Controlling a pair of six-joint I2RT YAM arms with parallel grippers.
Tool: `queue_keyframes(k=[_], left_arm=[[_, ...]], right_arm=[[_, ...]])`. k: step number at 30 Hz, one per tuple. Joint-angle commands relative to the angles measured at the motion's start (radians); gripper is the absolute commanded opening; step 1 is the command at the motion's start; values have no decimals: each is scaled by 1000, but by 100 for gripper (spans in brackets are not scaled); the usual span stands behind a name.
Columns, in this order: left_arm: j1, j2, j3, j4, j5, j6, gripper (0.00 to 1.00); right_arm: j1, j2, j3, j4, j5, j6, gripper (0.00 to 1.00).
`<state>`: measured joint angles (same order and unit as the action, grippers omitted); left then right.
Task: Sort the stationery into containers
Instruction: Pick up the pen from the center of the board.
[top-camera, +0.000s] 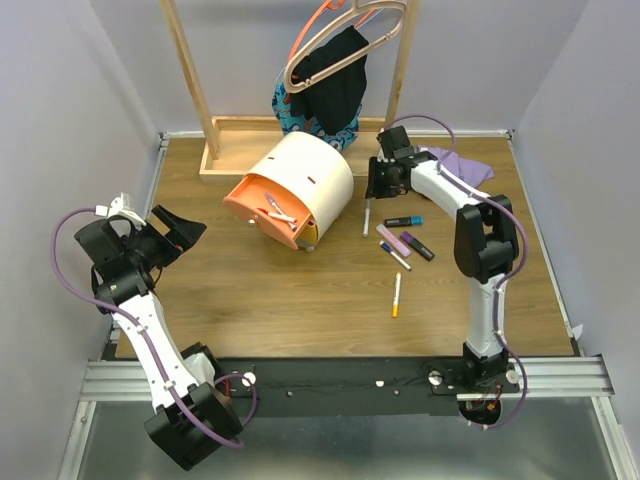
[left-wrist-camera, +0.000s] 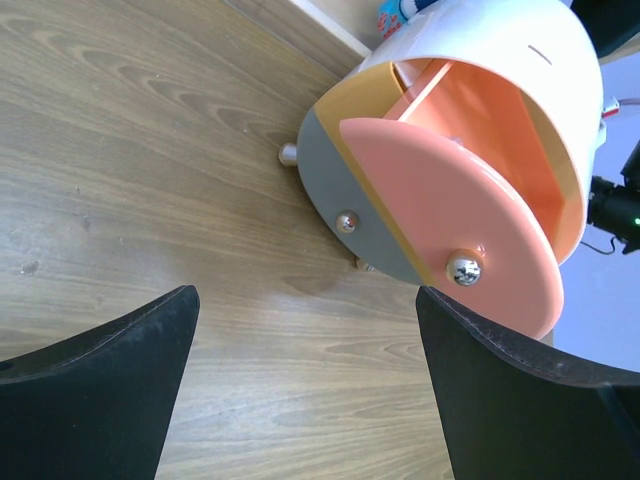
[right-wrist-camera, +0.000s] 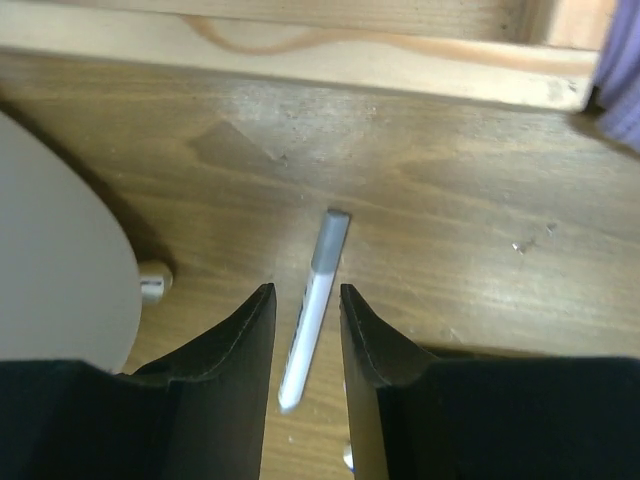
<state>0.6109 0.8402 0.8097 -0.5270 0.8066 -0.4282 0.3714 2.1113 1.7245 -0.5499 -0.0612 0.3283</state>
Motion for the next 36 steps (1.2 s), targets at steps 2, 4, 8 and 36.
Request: queue_keyframes(k=[2,4,8,36], left_arm=[[9,-15,36,-57,-35,51,99],[12,-12,39,-59,-37,52,99],[23,-9,42,-53,-38,48,99],[29,33,-1,76,29,-49,99]], right_arm=[[0,119,86,-36,41,40,40],[0,136,98,-38,44,43,40],[0,171,106,-42,49,43,41],[21,-207,-124,-19,-106,-80,1]])
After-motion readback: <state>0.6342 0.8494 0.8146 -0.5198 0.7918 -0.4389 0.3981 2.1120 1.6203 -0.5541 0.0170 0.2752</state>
